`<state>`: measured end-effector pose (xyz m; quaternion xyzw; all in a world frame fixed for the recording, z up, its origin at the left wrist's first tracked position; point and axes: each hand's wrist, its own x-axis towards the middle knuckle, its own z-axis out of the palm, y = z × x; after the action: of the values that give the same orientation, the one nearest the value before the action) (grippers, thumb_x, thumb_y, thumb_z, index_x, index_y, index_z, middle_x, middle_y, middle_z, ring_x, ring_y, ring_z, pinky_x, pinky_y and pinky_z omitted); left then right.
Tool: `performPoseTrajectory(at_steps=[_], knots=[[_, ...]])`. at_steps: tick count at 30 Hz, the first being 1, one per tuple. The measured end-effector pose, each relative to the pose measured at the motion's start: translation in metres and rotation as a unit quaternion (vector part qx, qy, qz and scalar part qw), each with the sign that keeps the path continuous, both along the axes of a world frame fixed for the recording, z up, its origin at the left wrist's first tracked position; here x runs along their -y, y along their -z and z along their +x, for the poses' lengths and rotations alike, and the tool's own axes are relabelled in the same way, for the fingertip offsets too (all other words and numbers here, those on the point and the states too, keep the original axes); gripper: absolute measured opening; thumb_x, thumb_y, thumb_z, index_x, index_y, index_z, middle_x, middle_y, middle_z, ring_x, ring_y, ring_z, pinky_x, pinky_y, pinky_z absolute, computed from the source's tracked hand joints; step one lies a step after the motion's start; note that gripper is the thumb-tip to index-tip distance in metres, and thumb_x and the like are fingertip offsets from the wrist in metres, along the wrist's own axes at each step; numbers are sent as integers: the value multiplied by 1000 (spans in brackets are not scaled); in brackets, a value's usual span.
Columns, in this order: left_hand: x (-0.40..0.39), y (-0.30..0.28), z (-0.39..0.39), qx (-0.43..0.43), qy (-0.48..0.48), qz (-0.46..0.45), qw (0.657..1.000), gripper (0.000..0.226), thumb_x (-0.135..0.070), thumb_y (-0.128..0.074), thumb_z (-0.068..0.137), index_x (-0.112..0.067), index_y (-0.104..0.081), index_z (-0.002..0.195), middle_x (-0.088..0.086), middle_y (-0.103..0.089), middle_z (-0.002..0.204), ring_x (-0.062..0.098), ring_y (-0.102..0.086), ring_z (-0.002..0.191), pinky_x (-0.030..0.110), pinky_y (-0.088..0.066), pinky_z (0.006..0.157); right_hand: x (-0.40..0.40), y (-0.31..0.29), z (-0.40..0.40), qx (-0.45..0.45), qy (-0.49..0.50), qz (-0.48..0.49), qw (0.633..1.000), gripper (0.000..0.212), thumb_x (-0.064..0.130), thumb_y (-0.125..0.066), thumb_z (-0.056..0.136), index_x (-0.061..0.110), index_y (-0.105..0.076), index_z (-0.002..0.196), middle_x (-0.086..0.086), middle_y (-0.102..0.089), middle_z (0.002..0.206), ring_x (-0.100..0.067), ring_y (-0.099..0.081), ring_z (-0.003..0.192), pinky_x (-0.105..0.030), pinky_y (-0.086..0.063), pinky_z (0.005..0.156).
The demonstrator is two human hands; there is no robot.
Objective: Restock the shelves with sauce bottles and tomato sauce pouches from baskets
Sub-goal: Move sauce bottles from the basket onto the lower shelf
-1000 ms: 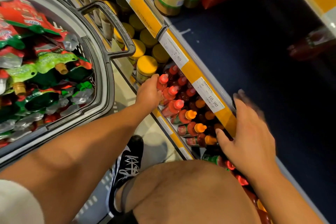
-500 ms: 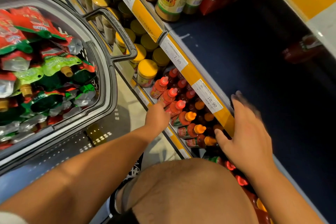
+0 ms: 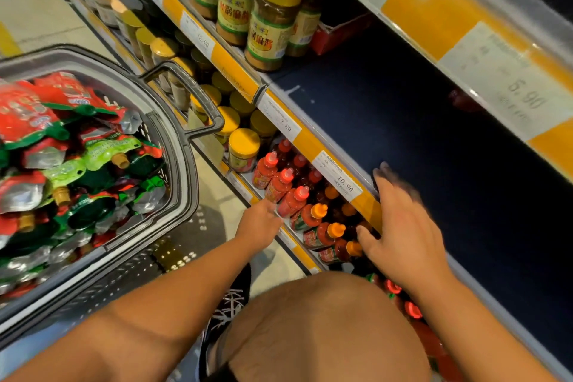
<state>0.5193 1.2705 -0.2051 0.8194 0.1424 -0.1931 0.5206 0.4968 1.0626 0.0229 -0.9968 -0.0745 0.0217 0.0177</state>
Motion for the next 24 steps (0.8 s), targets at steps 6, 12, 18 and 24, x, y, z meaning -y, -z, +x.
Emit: performPoseTrajectory(at_steps=[6,12,18,24], knots=[[-50,-40,-70,16,11,-39,999,8,-30,-68,98,-23,-65,100,12,-70,88,27,-67,72,36,-51,65,-1,-3,-3,-4,1,18,1000,107,44,-81,75,27,-18,160,5,-15,171,-21,-25,153,-46,-40,117],[-119,-115,-145,47,-7,-1,999,35,-51,-62,87,-24,-73,107,-7,-73,94,6,-64,82,31,-52,86,1,-6,-3,-13,11,46,999,101,41,-79,76,28,-23,160,5,-18,170,-23,-29,152,-47,-39,118],[-174,-189,-200,130,-35,76,988,17,-18,-63,102,-31,-73,109,-11,-75,99,9,-70,91,31,-55,81,-3,-19,-16,-34,21,51,998,88,40,-77,79,30,-31,154,5,-30,166,-27,-44,140,-48,-52,102],[-226,-224,-233,236,-156,109,953,17,-14,-68,99,-30,-72,105,-11,-75,91,9,-72,84,30,-57,77,5,-11,-11,-55,14,6,998,78,50,-71,70,32,-42,141,3,-39,159,-27,-52,128,-44,-54,94]])
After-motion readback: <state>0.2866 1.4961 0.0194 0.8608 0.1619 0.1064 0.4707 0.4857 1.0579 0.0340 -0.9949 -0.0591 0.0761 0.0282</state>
